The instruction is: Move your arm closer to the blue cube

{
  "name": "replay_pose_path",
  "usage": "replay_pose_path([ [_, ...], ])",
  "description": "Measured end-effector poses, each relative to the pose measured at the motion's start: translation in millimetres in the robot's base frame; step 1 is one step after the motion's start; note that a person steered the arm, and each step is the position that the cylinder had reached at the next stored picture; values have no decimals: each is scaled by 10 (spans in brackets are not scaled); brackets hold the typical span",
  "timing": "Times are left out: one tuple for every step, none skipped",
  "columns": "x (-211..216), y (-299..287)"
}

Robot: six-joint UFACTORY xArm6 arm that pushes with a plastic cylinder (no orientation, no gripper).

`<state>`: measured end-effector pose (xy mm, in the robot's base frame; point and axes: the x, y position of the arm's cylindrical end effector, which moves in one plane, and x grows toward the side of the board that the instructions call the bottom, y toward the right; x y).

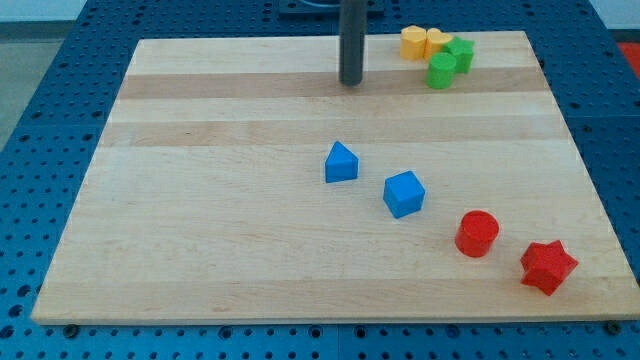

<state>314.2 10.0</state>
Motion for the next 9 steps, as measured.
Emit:
replay_pose_path([
  [673, -300],
  [1017, -511],
  [1017, -511],
  [1399, -583],
  [1978, -656],
  [2491, -252],
  [2743, 478],
  [2639, 509],
  [2340, 509],
])
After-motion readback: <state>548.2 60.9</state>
